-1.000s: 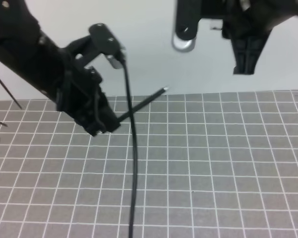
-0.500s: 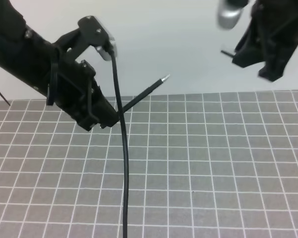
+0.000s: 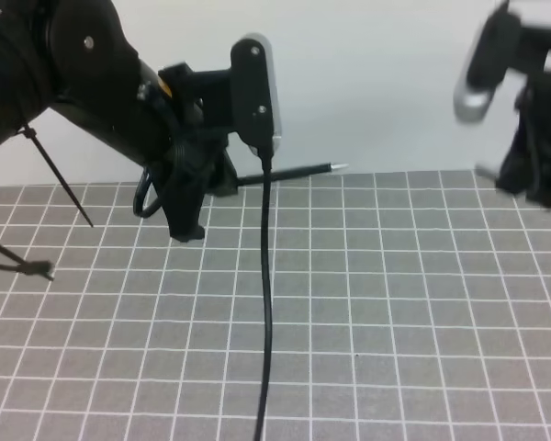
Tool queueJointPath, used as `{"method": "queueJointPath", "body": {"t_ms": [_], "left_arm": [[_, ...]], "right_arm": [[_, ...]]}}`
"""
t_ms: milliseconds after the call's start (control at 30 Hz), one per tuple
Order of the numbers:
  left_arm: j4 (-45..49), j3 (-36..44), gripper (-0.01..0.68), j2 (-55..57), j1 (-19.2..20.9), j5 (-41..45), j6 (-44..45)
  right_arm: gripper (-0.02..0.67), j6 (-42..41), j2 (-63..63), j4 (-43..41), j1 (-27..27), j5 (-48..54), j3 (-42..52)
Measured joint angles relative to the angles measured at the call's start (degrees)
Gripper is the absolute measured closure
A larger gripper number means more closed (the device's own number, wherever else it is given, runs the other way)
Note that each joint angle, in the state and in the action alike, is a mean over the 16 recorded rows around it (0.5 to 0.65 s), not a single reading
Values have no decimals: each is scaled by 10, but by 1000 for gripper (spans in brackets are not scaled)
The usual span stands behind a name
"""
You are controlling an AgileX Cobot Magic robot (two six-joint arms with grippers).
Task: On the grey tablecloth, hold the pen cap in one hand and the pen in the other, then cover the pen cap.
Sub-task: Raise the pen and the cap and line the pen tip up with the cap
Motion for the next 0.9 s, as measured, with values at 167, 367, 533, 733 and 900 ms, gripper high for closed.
{"method": "queueJointPath", "body": {"t_ms": [167, 367, 533, 733, 900], "left_arm": [[52, 0, 630, 4, -13, -36, 3], [97, 2, 630, 11, -41, -46, 8], [145, 11, 630, 18, -69, -57, 7], [198, 28, 630, 29, -95, -81, -1], [221, 40, 630, 38, -99, -106, -11]], "right_arm": [[652, -6, 0, 25, 0, 0, 49], [652, -12, 0, 64, 0, 0, 77], [652, -15, 0, 82, 0, 0, 82], [652, -21, 0, 96, 3, 0, 83], [652, -29, 0, 102, 15, 0, 84]]}}
